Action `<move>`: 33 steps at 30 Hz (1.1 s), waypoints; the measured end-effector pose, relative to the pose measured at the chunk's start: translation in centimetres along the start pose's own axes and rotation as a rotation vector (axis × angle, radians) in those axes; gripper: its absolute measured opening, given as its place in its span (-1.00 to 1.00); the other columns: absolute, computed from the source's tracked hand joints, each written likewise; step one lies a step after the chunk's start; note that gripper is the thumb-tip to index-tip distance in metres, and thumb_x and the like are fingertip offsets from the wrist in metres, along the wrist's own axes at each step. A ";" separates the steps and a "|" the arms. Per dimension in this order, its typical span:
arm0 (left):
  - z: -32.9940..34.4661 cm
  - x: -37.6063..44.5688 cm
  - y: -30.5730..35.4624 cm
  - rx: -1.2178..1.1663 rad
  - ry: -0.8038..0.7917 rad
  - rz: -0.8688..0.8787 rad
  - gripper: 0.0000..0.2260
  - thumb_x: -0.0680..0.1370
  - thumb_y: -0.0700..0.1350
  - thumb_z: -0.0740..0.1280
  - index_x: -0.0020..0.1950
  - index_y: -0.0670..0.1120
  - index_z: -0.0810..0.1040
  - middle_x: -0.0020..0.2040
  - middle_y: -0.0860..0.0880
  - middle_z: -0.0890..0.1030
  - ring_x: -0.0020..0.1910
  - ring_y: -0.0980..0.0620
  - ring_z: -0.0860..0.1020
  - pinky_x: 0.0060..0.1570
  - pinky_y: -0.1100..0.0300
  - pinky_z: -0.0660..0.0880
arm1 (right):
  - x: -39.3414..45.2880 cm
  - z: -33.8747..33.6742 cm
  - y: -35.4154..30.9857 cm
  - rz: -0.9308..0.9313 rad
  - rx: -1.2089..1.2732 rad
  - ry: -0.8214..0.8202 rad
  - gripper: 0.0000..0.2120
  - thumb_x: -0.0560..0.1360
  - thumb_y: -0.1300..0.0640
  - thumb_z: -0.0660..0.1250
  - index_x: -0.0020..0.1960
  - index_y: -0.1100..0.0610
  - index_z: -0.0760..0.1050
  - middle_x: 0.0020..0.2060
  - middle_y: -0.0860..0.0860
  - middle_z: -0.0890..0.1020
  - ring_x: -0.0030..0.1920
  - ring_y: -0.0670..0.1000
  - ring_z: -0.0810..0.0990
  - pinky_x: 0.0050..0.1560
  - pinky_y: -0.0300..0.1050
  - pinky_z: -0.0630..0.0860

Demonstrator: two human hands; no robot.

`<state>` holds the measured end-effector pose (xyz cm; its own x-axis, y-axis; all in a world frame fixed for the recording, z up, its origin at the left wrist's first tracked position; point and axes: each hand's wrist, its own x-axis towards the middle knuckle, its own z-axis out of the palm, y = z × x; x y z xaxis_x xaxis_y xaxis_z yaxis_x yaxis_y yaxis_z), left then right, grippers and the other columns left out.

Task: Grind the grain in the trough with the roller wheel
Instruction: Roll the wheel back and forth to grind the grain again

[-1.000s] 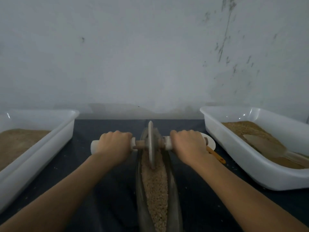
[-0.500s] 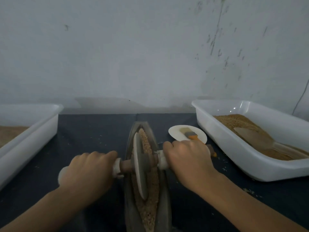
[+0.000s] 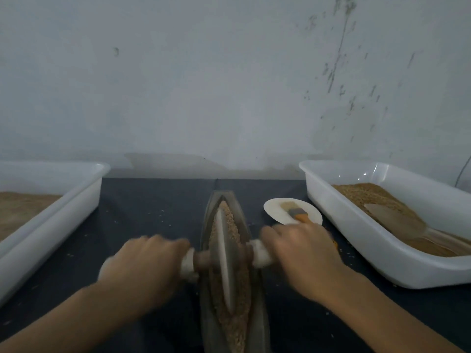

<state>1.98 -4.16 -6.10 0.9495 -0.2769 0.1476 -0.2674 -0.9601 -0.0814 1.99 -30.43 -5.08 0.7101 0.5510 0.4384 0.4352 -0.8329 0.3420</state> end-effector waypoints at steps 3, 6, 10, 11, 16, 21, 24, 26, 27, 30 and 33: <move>-0.7 -2.6 0.2 0.069 -0.002 0.058 -0.78 0.43 0.19 0.24 -0.15 0.24 0.18 -0.31 0.17 0.38 -0.36 0.16 0.34 -0.35 0.21 0.20 | -2.5 -1.5 0.2 -0.020 0.037 0.044 -0.55 -0.06 0.05 0.62 -0.32 -0.01 0.42 -0.50 -0.08 0.48 -0.52 -0.07 0.46 -0.57 -0.32 0.09; -0.9 -1.9 0.3 0.048 -0.053 0.017 -0.79 0.45 0.16 0.27 -0.20 0.25 0.21 -0.32 0.18 0.36 -0.39 0.20 0.30 -0.39 0.27 0.17 | -2.1 -1.2 1.3 0.028 -0.017 -0.033 -0.57 -0.01 0.07 0.63 -0.30 0.01 0.43 -0.49 -0.02 0.51 -0.52 -0.02 0.48 -0.59 -0.17 0.29; 0.8 2.3 -0.7 -0.005 0.002 -0.053 -0.81 0.44 0.09 0.28 -0.27 0.17 0.28 -0.31 0.15 0.36 -0.35 0.13 0.35 -0.28 0.18 0.31 | 1.2 1.5 2.7 0.103 -0.128 -0.111 -0.74 0.34 -0.03 0.44 -0.16 -0.02 0.35 -0.32 -0.02 0.54 -0.36 0.04 0.49 -0.45 -0.15 0.26; 1.2 3.6 -1.0 0.010 0.032 -0.058 -0.80 0.45 0.08 0.28 -0.28 0.16 0.27 -0.32 0.14 0.35 -0.34 0.09 0.35 -0.28 0.16 0.31 | 2.2 2.4 3.1 0.123 -0.113 -0.105 -0.72 0.37 -0.04 0.41 -0.17 -0.04 0.29 -0.32 -0.04 0.52 -0.36 0.04 0.45 -0.45 -0.15 0.19; 0.4 8.1 -1.0 0.056 0.146 -0.039 -0.92 0.44 0.00 0.32 -0.18 0.10 0.41 -0.28 0.10 0.45 -0.30 0.02 0.46 -0.27 0.12 0.38 | 5.8 4.5 4.2 0.249 -0.050 -0.150 -0.71 0.41 -0.10 0.37 -0.15 -0.04 0.26 -0.20 0.00 0.60 -0.28 0.08 0.46 -0.31 -0.09 0.24; 0.1 4.4 -0.2 0.075 0.136 -0.004 -0.84 0.45 0.04 0.32 -0.17 0.13 0.33 -0.33 0.12 0.35 -0.35 0.06 0.36 -0.29 0.13 0.30 | 2.1 2.5 2.5 0.165 -0.089 -0.094 -0.73 0.38 -0.10 0.40 -0.19 -0.05 0.31 -0.31 -0.03 0.53 -0.35 0.02 0.47 -0.40 -0.14 0.27; 0.2 -0.2 0.3 0.142 0.163 0.020 -0.67 0.41 0.10 0.35 -0.22 0.17 0.14 -0.39 0.14 0.29 -0.45 0.17 0.22 -0.43 0.21 0.13 | -1.6 0.3 1.3 0.068 -0.062 0.041 -0.55 0.00 -0.04 0.62 -0.33 -0.02 0.39 -0.52 -0.03 0.46 -0.58 0.00 0.40 -0.53 -0.26 0.08; 0.0 -1.9 0.6 0.239 0.241 0.069 -0.57 0.36 0.12 0.37 -0.26 0.14 0.06 -0.44 0.13 0.23 -0.50 0.19 0.12 -0.47 0.23 -0.03 | -3.0 -0.5 0.8 0.060 0.001 0.041 -0.48 -0.08 0.00 0.64 -0.36 -0.03 0.33 -0.58 -0.08 0.38 -0.63 -0.04 0.27 -0.60 -0.28 0.10; -0.1 -2.0 0.7 0.260 0.259 0.074 -0.56 0.35 0.11 0.37 -0.26 0.13 0.05 -0.45 0.13 0.21 -0.51 0.18 0.10 -0.47 0.22 -0.05 | -3.1 -0.5 0.7 0.071 0.009 -0.009 -0.46 -0.05 -0.01 0.63 -0.35 -0.04 0.28 -0.57 -0.09 0.35 -0.61 -0.05 0.23 -0.62 -0.26 0.12; -0.4 0.1 1.1 0.216 0.194 -0.019 -0.71 0.43 0.07 0.32 -0.22 0.13 0.17 -0.39 0.12 0.24 -0.45 0.11 0.19 -0.40 0.17 0.14 | -1.3 1.2 0.9 0.126 -0.071 -0.109 -0.57 0.22 -0.12 0.50 -0.26 -0.08 0.22 -0.42 -0.06 0.48 -0.47 -0.02 0.36 -0.51 -0.20 0.15; -0.8 4.9 0.8 0.175 0.144 -0.051 -0.89 0.47 -0.02 0.30 -0.13 0.08 0.36 -0.26 0.07 0.43 -0.29 -0.03 0.42 -0.27 0.10 0.30 | 2.8 3.6 2.2 0.263 -0.020 -0.179 -0.73 0.41 -0.09 0.34 -0.21 -0.05 0.24 -0.23 -0.02 0.55 -0.26 0.07 0.50 -0.33 -0.12 0.26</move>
<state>6.31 -6.30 -4.67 0.9244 -0.2430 0.2939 -0.1752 -0.9552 -0.2385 6.95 -30.90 -6.06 0.8835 0.2979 0.3615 0.2142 -0.9432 0.2538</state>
